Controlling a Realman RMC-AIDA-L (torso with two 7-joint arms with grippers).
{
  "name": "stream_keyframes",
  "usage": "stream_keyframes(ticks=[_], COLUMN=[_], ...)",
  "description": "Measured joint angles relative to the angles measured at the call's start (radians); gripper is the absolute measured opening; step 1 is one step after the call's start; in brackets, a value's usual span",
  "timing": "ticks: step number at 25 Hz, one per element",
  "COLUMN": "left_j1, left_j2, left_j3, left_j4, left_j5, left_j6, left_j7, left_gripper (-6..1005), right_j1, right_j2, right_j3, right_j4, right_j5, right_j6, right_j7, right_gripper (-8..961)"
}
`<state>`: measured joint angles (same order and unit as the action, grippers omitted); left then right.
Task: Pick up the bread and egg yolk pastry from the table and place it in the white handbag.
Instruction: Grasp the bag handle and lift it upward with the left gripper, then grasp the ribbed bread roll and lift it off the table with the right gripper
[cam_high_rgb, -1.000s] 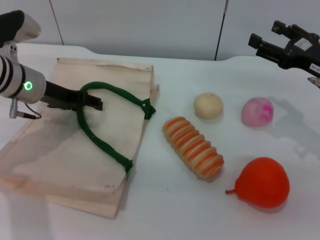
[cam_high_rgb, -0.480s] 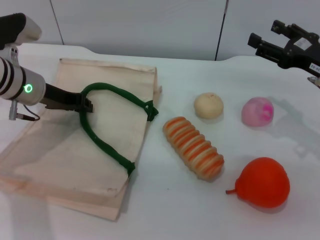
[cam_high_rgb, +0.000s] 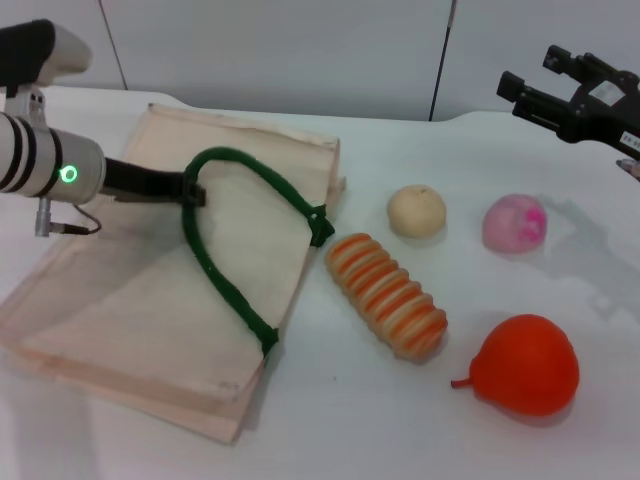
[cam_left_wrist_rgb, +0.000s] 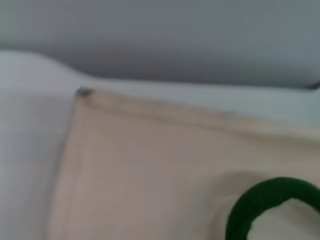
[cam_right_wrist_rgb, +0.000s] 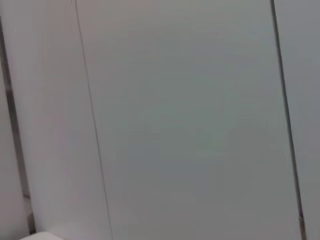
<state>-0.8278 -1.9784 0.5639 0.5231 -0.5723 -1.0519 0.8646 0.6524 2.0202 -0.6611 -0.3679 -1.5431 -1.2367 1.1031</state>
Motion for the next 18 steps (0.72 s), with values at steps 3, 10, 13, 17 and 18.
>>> stream_keyframes(ticks=[3,10,13,17,18], left_j1=[0.031,0.097,0.122,0.152,0.158], left_j2=[0.014,0.046,0.059,0.071,0.077], left_j3=[-0.001,-0.002,-0.003,-0.003,-0.003], left_j4=[0.007,0.009,0.006,0.004,0.004], left_j5=[-0.154,-0.415,-0.518,-0.647,-0.671], left_j6=[-0.059,-0.183,-0.246,-0.326,-0.34], left_j7=[0.093,0.247,0.303,0.357,0.361], left_gripper=[139,130,130,129,129], right_j1=[-0.001,-0.001,0.007,0.032,0.044], right_j2=[0.0,-0.004,0.003,0.01,0.013], right_j3=[0.0,-0.011,-0.015,-0.067,-0.093], right_j4=[0.0,-0.043,-0.1,-0.127,-0.128], right_j5=[-0.001,-0.13,-0.253,-0.364,-0.385], right_j6=[-0.035,-0.132,-0.149,-0.137,-0.124], right_j7=[0.001,0.052,0.131,0.222,0.246], right_gripper=[878,877,877,878,878])
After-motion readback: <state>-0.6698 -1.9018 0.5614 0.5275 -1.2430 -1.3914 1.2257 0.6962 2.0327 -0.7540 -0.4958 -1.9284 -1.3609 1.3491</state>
